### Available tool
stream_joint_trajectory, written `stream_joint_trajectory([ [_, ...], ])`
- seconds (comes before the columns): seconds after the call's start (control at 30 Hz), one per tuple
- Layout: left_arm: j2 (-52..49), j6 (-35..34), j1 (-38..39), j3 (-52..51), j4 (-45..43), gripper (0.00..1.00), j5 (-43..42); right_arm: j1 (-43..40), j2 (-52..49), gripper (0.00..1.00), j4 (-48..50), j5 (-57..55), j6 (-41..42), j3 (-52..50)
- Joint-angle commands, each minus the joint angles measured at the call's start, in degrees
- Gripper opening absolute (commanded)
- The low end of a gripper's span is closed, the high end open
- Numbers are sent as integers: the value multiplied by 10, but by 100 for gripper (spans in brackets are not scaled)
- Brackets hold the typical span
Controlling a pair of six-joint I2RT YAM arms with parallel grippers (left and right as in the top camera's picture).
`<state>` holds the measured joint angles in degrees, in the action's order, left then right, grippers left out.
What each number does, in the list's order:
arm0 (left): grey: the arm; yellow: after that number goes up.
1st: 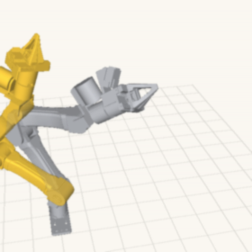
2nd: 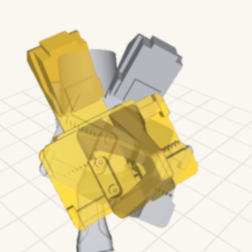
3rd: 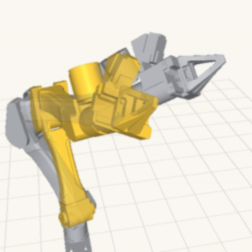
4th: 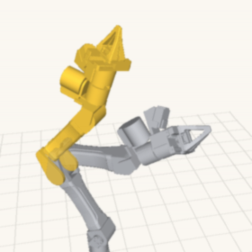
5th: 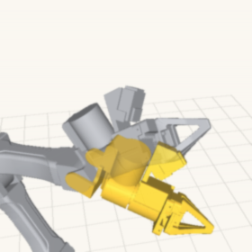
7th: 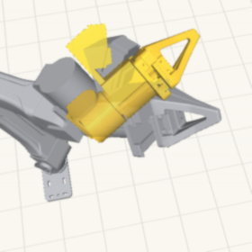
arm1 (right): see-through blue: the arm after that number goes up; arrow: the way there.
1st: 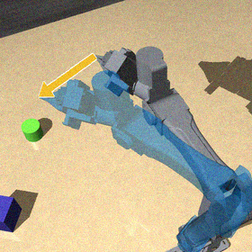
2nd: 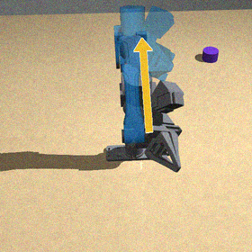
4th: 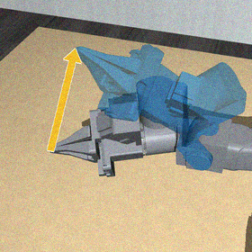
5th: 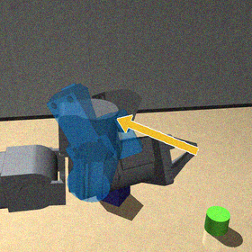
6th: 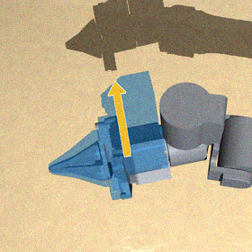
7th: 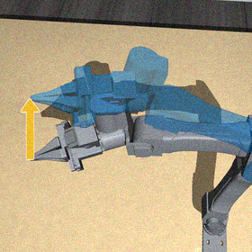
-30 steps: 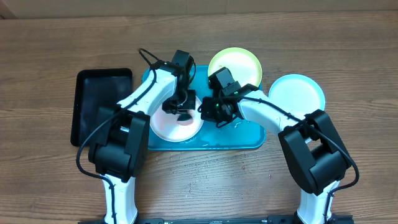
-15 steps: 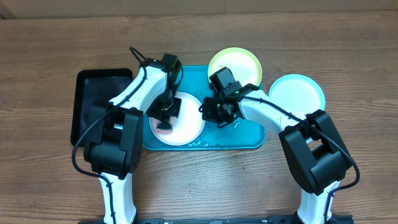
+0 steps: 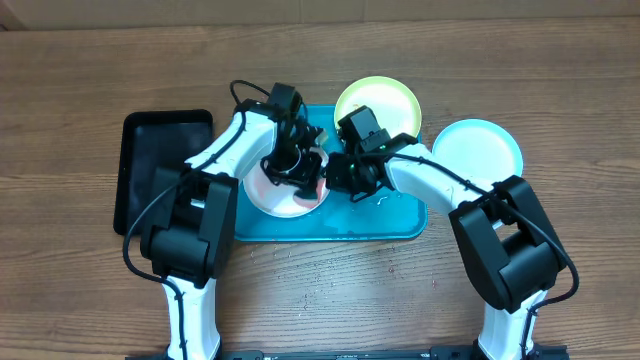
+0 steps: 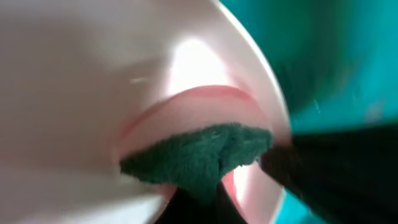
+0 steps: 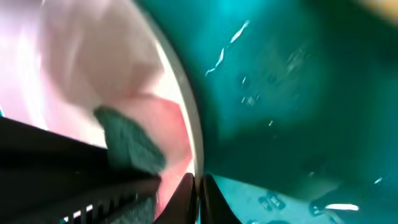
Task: Clean dirty plates on tray and stack at the side
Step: 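Scrub the white plate with the sponge while the right gripper holds it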
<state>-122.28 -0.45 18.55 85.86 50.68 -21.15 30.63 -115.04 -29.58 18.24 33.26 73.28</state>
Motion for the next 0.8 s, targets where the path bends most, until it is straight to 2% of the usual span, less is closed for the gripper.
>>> stream_joint_trajectory([
  [0.0, -16, -219, -6, 0, -41, 4, 306, 5, 1, 4, -9, 18, -6, -2],
  [0.1, -16, -311, -6, 2, -19, 4, 421, 5, 1, 4, -9, 16, -5, -2],
  [0.2, -15, -374, -3, 2, 23, 4, 496, 5, 1, 4, -10, 13, -5, -2],
  [0.27, -15, -390, -1, 2, 52, 4, 504, 5, 1, 4, -9, 13, -5, -2],
  [0.33, -15, -379, -1, 2, 75, 4, 472, 5, 1, 4, -9, 13, -5, -2],
  [0.43, -15, -264, -1, 2, 93, 4, 332, 5, 1, 4, -9, 11, -5, -2],
  [0.57, -15, -5, -1, 2, 109, 4, 39, 5, 1, 4, -9, 11, -5, -2],
  [0.6, -15, 85, -1, 2, 114, 4, -64, 5, 1, 4, -9, 11, -5, -2],
  [0.7, -15, 156, -1, 2, 104, 4, -146, 5, 1, 4, -9, 11, -5, -2],
  [0.77, -15, 154, -1, 2, 81, 4, -149, 5, 1, 4, -9, 11, -5, -2],
])
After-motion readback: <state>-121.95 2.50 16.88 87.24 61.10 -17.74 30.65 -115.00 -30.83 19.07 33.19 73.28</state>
